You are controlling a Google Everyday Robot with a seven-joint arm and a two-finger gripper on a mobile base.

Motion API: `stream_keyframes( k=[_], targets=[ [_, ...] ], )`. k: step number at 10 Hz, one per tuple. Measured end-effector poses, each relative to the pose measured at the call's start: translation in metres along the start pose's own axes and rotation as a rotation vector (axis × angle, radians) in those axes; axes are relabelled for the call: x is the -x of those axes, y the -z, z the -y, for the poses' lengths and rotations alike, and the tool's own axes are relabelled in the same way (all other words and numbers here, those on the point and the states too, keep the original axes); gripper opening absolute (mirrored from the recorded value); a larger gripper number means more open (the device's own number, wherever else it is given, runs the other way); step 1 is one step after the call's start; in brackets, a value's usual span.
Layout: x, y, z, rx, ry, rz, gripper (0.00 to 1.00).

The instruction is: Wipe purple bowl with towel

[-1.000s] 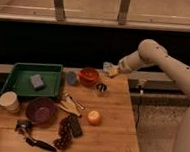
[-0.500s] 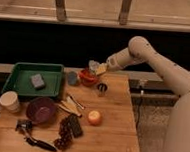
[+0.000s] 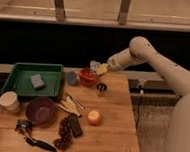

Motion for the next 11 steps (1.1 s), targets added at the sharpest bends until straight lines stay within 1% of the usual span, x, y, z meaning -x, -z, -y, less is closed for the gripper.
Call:
stream_keyframes(
  k=[2,4,5,6,7,8,9,10,11],
  targets=[
    [-0.001,-0.007,-0.007,0.004,0.040,-0.040,0.00],
    [-0.011,-0.017,-0.030,0.003,0.091,-0.086,0.00],
    [-0.026,-0.025,-0.052,-0.002,0.128,-0.116,0.00],
    [-0.034,-0.029,-0.063,-0.006,0.146,-0.132,0.00],
    [-0.047,-0.037,-0.086,-0.016,0.184,-0.158,0.00],
    [-0.057,-0.044,-0.104,-0.027,0.219,-0.172,0.00],
    [-0.066,-0.050,-0.118,-0.037,0.247,-0.177,0.00],
    [-0.073,-0.055,-0.128,-0.055,0.271,-0.176,0.00],
    [-0.082,-0.068,-0.142,-0.072,0.301,-0.172,0.00]
  ],
)
